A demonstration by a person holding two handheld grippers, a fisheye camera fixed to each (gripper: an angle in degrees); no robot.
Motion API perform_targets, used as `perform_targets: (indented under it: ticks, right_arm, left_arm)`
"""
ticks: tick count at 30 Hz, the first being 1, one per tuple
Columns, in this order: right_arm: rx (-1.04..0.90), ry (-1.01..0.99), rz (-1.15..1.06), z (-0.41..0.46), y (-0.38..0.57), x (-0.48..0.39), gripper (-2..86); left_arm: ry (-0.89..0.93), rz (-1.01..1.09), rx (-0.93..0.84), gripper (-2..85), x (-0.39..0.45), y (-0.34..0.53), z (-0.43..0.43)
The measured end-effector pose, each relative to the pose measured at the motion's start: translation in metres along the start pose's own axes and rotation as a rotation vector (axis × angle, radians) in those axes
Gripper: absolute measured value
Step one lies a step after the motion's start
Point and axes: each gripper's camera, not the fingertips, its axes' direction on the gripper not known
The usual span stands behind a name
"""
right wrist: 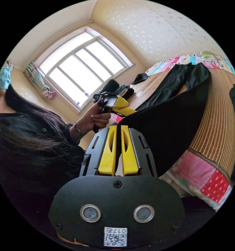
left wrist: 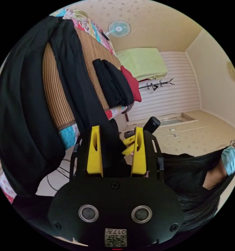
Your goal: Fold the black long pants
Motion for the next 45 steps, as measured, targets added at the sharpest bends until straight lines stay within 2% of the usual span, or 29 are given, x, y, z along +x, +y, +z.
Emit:
perform_targets:
  ticks: [4,7,10,13,15,20,24,28,31,33,35,37,40,42,44,45]
  right_arm:
    - [-0.113,0.045,-0.067,0.009,-0.010,0.000,3.3]
    - [-0.216,-0.026,-0.013,-0.007,-0.017,0.030,3.5]
    - [-0.178,-0.022,0.157,-0.039,-0.044,0.087,4.8]
    - [-0.113,0.099,0.393,-0.062,-0.099,0.164,9.8]
    - [-0.061,0.089,0.649,-0.065,-0.149,0.239,13.3]
    - [-0.045,0.025,0.819,-0.027,-0.250,0.371,13.2]
    - [0.088,0.179,0.852,-0.005,-0.307,0.429,12.3]
    - [0.043,0.402,0.931,0.023,-0.335,0.455,9.4]
    - [0.118,0.531,0.836,0.036,-0.367,0.434,4.1]
    - [0.176,0.797,0.597,0.057,-0.417,0.374,3.0]
    - [0.132,0.838,0.411,0.093,-0.456,0.333,2.6]
    - [0.128,0.774,0.334,0.126,-0.485,0.303,2.3]
    - [0.116,0.549,0.268,0.175,-0.520,0.278,2.0]
    - [-0.146,0.398,0.168,0.233,-0.540,0.279,1.9]
    - [-0.260,0.332,0.156,0.259,-0.533,0.280,1.6]
    - [-0.238,0.321,0.182,0.260,-0.519,0.278,1.6]
  left_arm:
    - [0.014,-0.041,0.101,3.8,-0.029,0.025,-0.016]
    - [0.034,-0.049,0.128,3.3,-0.041,0.043,-0.026]
    - [0.040,-0.047,0.168,3.5,-0.050,0.059,-0.034]
    - [0.059,-0.056,0.207,3.3,-0.059,0.072,-0.039]
    - [0.057,-0.064,0.209,3.3,-0.066,0.077,-0.041]
    - [0.041,-0.083,0.203,3.1,-0.077,0.087,-0.045]
    - [0.041,-0.081,0.206,2.9,-0.082,0.094,-0.049]
    - [0.087,-0.069,0.218,2.6,-0.086,0.100,-0.050]
    - [0.166,-0.062,0.248,1.9,-0.092,0.107,-0.052]
    - [0.213,-0.060,0.295,1.4,-0.096,0.122,-0.057]
    - [0.230,-0.051,0.355,1.2,-0.095,0.139,-0.067]
    - [0.214,-0.043,0.413,1.1,-0.090,0.157,-0.082]
    - [0.089,-0.108,0.498,1.6,-0.083,0.191,-0.107]
    - [0.017,-0.171,0.529,2.6,-0.085,0.217,-0.118]
    - [-0.036,-0.255,0.531,3.9,-0.093,0.238,-0.121]
    - [-0.067,-0.296,0.549,5.1,-0.097,0.252,-0.123]
